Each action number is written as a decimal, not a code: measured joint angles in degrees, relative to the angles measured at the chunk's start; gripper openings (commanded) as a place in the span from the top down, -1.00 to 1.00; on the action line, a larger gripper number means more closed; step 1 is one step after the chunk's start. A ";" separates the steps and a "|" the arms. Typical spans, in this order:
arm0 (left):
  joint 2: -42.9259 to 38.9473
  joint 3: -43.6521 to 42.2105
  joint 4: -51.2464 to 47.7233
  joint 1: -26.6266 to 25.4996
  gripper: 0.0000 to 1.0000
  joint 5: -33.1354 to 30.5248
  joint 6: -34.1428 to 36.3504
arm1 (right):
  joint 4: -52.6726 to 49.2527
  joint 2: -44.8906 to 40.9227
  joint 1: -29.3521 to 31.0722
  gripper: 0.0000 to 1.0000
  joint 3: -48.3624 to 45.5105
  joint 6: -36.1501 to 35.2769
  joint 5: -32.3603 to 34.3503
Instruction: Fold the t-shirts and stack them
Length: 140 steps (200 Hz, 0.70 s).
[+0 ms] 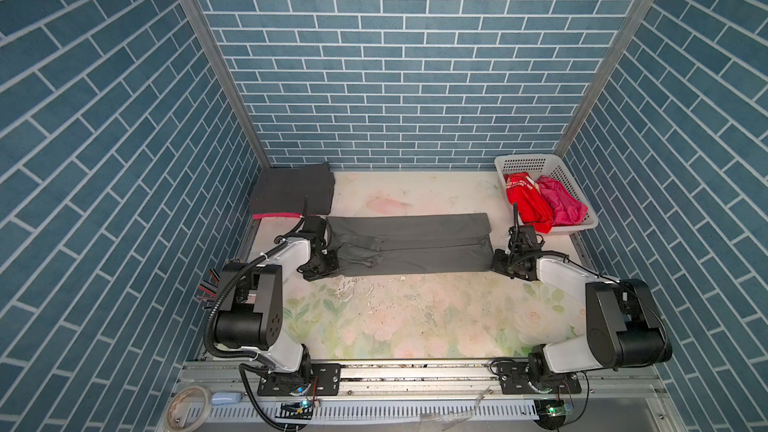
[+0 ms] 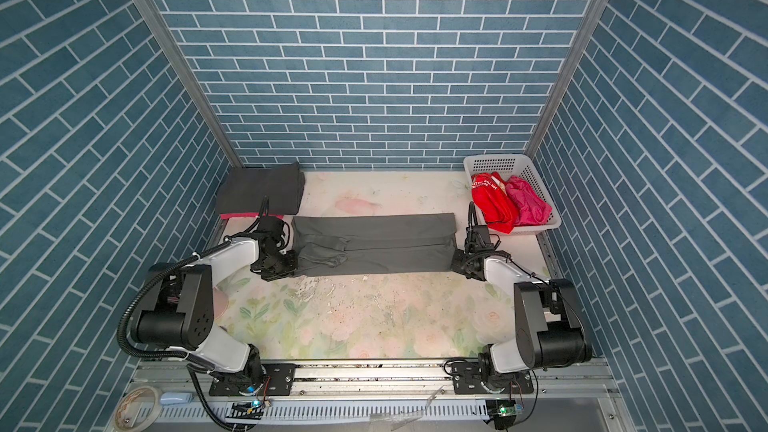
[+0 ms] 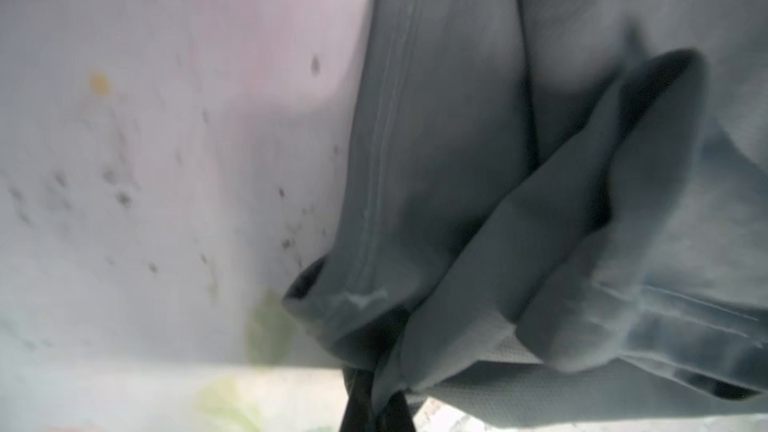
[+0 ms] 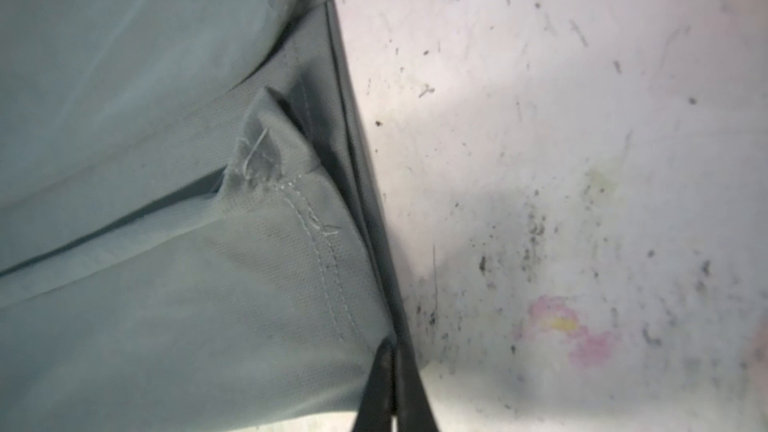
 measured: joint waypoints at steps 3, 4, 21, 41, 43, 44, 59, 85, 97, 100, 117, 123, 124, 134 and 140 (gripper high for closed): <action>0.04 0.28 -0.09 0.00 1.00 -0.37 0.11 | 0.00 -0.04 -0.20 1.00 0.00 -0.02 0.00; 0.04 0.35 -0.11 0.00 1.00 -0.46 0.13 | 0.00 -0.07 -0.22 1.00 0.00 -0.02 0.00; 0.07 2.10 -0.94 -0.02 1.00 -2.56 0.63 | -0.07 -0.26 -1.20 1.00 0.00 -0.04 -0.07; 0.07 3.58 -1.81 -0.04 1.00 -3.54 0.94 | -0.17 -0.83 -2.71 1.00 0.00 -0.04 -0.24; 0.07 3.67 -1.88 -0.07 1.00 -3.56 0.98 | -0.17 -0.90 -2.82 1.00 0.00 -0.04 -0.28; 0.07 3.67 -1.92 -0.07 1.00 -3.56 1.01 | -0.17 -0.94 -2.89 1.00 0.00 -0.04 -0.33; 0.07 3.76 -2.69 -0.15 0.99 -3.80 1.14 | -0.22 -1.53 -3.89 1.00 0.00 -0.04 -0.72; -0.02 3.74 -4.07 -0.68 0.76 -4.42 1.25 | -0.24 -2.36 -5.07 1.00 -0.24 -0.02 -1.73; -0.02 3.74 -4.61 -0.96 0.47 -3.65 1.27 | -0.22 -2.71 -5.18 1.00 -0.63 -0.02 -2.16; -0.02 3.74 -4.70 -1.01 0.42 -3.41 1.27 | -0.24 -2.80 -5.20 1.00 -0.79 -0.02 -2.27; 0.42 4.17 -5.44 -1.57 0.25 -3.72 1.49 | -0.39 -2.95 -5.42 0.78 -1.40 -0.04 -2.58; 0.96 4.70 -5.79 -1.86 0.16 -4.46 1.62 | -0.52 -2.97 -5.49 0.69 -1.53 0.13 -2.62; 1.03 4.74 -5.81 -1.88 0.15 -4.50 1.53 | -0.55 -2.97 -5.51 0.68 -1.53 0.09 -2.60; 2.12 5.70 -6.21 -2.23 0.10 -5.68 1.90 | -0.87 -2.99 -5.55 0.52 -1.57 -0.09 -2.64; 2.69 6.23 -6.40 -2.38 0.09 -6.32 1.81 | -1.07 -3.06 -5.55 0.41 -1.57 -0.04 -2.67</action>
